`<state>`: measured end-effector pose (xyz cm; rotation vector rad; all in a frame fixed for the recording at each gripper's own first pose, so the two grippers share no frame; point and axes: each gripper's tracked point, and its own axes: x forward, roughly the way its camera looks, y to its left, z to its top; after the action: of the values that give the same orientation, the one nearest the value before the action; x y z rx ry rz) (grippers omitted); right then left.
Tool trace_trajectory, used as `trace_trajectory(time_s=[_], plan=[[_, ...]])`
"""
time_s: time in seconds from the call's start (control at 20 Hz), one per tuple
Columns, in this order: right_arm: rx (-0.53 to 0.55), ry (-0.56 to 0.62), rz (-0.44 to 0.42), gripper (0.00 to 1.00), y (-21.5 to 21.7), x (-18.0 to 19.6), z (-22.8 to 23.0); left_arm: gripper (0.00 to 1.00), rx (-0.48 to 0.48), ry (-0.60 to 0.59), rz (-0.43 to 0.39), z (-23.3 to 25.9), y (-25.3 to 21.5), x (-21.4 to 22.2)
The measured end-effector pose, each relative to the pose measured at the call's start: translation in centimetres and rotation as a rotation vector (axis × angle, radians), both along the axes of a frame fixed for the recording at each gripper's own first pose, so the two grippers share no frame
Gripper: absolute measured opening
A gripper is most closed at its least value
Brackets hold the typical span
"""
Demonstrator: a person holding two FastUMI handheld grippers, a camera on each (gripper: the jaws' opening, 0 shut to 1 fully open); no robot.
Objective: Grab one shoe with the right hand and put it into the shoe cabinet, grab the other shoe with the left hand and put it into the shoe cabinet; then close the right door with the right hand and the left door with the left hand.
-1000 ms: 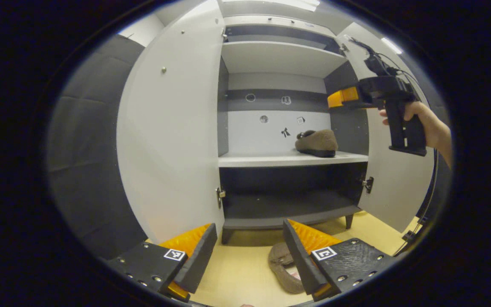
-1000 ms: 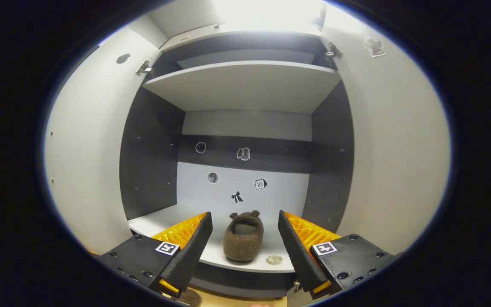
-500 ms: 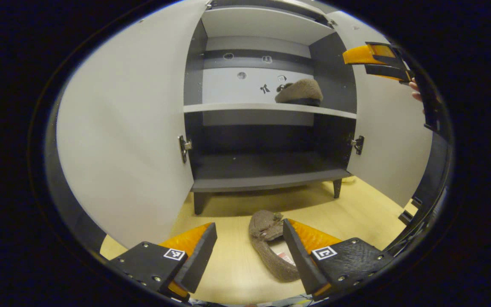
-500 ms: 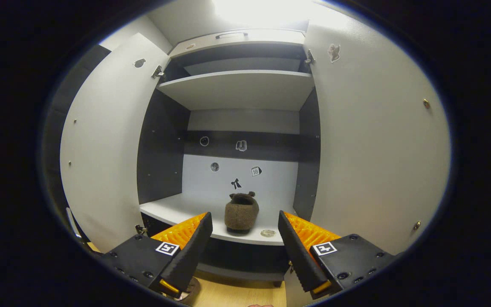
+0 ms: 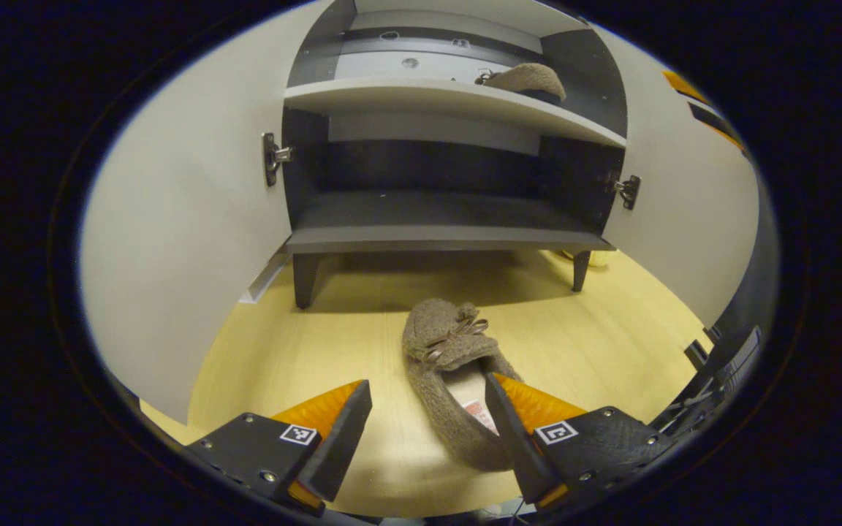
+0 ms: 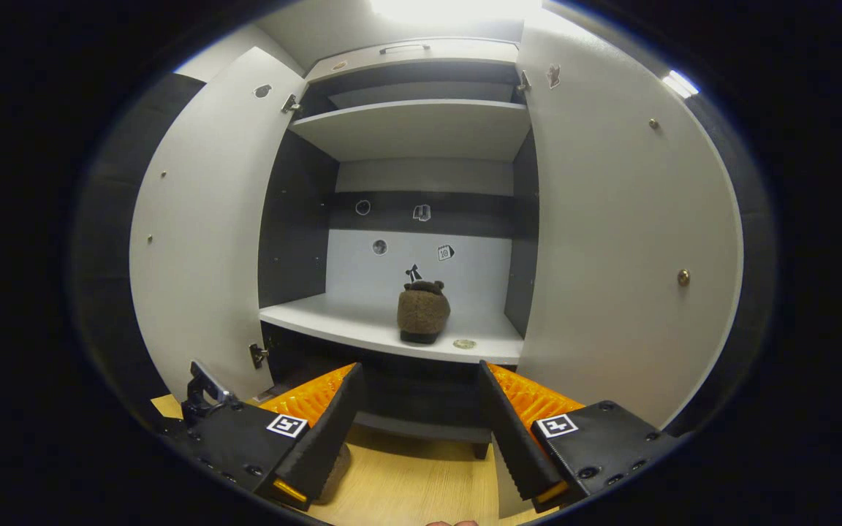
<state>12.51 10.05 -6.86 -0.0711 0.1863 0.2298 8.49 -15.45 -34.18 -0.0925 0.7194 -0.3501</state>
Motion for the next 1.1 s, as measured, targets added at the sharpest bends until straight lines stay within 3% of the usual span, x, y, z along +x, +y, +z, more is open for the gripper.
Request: trace_trajectory(time_s=[0.3,0.45,0.5,0.55,0.65,0.75,0.85,0.9,1.0,1.1], plan=[[-0.017,0.024,-0.028,0.98,-1.0,-1.1,-0.8,0.92,0.088,0.053,0.005,-3.2,-0.1,0.6],[-0.023,0.026,-0.037,0.98,-1.4,-1.4,-0.9,0.88,0.088,0.078,-0.006,-4.5,-0.5,0.6],[-0.024,0.030,-0.038,0.98,-1.5,-1.5,-1.0,0.81,0.085,0.098,-0.004,-5.1,-0.8,0.4],[-0.023,0.035,-0.037,0.98,-1.5,-1.5,-1.1,0.89,0.055,0.117,0.000,-5.4,-1.4,0.2],[-0.027,0.045,-0.033,0.98,-1.6,-1.6,-1.3,0.65,0.023,0.156,0.010,-5.9,-2.1,0.0],[-0.035,0.050,-0.030,0.98,-1.6,-1.5,-1.4,0.55,0.002,0.172,0.008,-6.0,-2.8,-0.1],[-0.039,0.051,-0.025,0.98,-1.5,-1.5,-1.4,0.34,0.016,0.160,-0.002,-5.9,-2.7,0.0],[-0.040,0.053,-0.021,0.98,-1.4,-1.5,-1.6,0.39,0.033,0.147,0.021,-5.8,-2.1,0.5],[-0.038,0.065,-0.015,0.98,-1.3,-1.5,-1.9,0.08,0.029,0.144,0.039,-5.7,-2.2,0.9],[-0.033,0.072,-0.014,0.98,-1.3,-1.4,-2.0,0.02,0.041,0.101,0.081,-4.6,-1.5,1.4]])
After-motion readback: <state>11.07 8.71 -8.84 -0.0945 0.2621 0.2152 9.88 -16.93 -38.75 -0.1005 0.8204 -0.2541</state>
